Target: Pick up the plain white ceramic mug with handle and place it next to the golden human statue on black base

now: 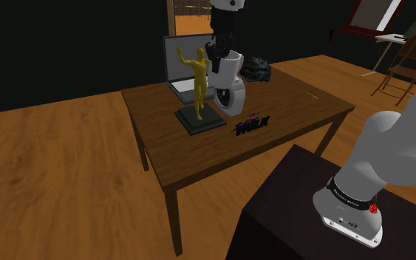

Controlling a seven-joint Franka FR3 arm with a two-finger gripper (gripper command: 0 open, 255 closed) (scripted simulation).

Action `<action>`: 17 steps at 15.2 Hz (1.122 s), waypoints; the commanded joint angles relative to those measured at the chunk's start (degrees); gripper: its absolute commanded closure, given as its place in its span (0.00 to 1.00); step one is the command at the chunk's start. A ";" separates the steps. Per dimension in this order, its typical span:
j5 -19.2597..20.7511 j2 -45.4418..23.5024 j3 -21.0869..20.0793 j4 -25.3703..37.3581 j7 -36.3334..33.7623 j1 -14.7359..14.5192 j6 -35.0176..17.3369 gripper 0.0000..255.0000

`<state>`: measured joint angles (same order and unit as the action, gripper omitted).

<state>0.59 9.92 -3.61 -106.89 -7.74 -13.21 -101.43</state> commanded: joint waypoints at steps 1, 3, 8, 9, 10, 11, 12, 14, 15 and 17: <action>-0.01 0.28 0.02 -1.83 0.02 0.01 -1.60 1.00; -0.01 0.38 0.02 -3.47 -0.01 0.00 -3.15 1.00; 0.00 0.39 0.00 -7.33 -0.07 -0.01 -7.00 1.00; 0.01 0.35 0.00 -8.06 -0.09 -0.01 -7.77 1.00; 0.01 0.30 -0.01 -8.78 -0.10 -0.01 -8.53 1.00; 0.02 0.24 -0.01 -9.49 -0.12 -0.01 -9.30 1.00; 0.03 0.17 -0.02 -10.18 -0.13 -0.01 -10.07 1.00; 0.04 -0.01 -0.03 -11.54 -0.17 -0.02 -11.60 1.00; 0.05 -0.12 -0.03 -12.19 -0.19 -0.02 -12.37 1.00; 0.08 -0.38 -0.05 -13.47 -0.23 -0.02 -13.91 1.00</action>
<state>0.65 9.74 -3.65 -119.74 -7.95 -13.23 -114.46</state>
